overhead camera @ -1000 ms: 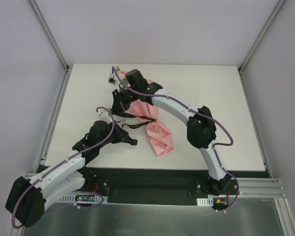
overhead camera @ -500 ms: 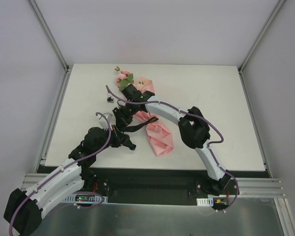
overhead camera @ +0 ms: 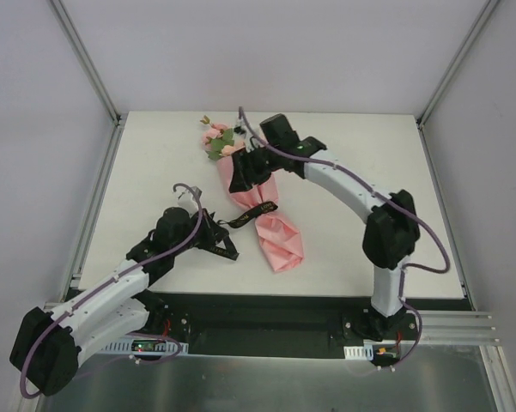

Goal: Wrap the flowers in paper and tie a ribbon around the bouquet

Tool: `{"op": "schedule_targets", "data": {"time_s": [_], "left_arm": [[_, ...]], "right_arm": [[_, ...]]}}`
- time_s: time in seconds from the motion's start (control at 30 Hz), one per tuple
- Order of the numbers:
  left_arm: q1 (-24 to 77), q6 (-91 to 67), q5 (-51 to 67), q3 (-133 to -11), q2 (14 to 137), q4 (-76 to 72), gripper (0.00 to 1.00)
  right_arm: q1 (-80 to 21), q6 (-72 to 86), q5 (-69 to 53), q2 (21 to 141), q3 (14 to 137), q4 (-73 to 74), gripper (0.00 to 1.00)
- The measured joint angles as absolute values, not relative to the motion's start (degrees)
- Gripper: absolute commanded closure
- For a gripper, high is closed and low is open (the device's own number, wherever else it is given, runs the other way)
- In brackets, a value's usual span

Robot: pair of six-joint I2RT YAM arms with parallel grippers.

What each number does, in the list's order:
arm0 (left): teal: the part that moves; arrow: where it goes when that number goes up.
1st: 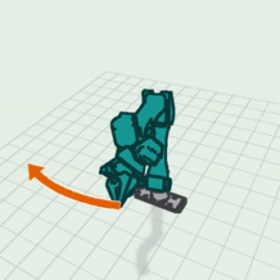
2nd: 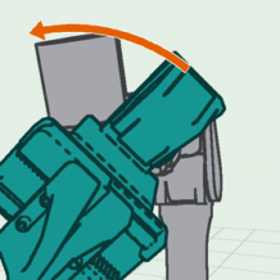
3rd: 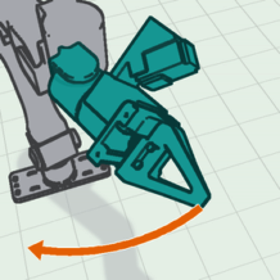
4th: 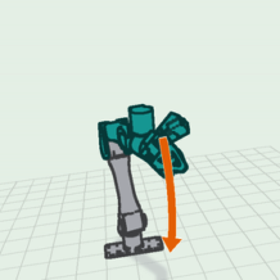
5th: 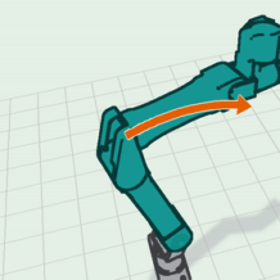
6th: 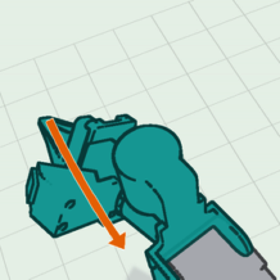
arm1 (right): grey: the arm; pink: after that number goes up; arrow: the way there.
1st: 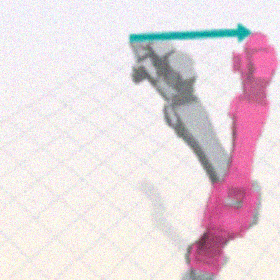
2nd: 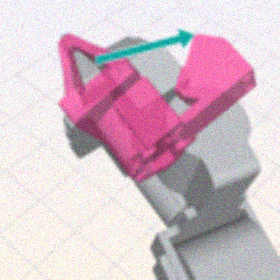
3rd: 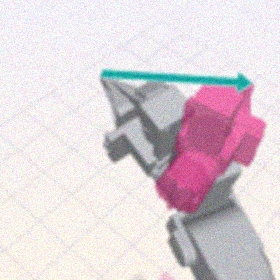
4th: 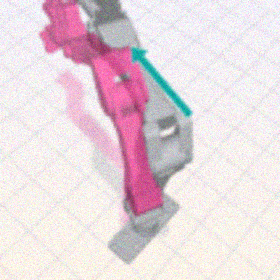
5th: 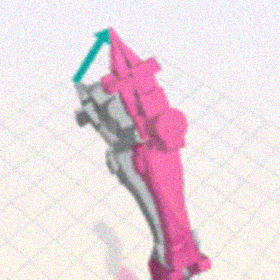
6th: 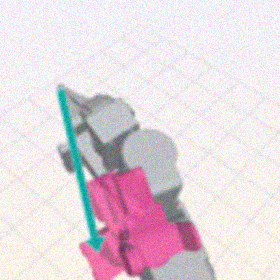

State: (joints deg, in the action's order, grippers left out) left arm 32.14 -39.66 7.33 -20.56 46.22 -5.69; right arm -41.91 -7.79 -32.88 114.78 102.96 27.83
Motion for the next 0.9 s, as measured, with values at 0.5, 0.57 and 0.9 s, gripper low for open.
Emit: {"op": "schedule_targets", "data": {"time_s": [0.5,0.57,0.9], "left_arm": [[21.43,-33.47,23.79,-55.33,78.61,11.09,1.0],[20.75,-31.48,25.85,-58.08,81.47,14.17,1.0],[15.79,-24.82,32.36,-60.4,84.75,25.28,1.0]], "right_arm": [[-58.59,-14.09,-20.82,83.85,58.17,8.25,0.43],[-62.24,-16.25,-18.59,87.79,59.57,7.33,0.44],[-65.25,-23.62,-11.86,108.92,76.71,2.0,0.43]]}}
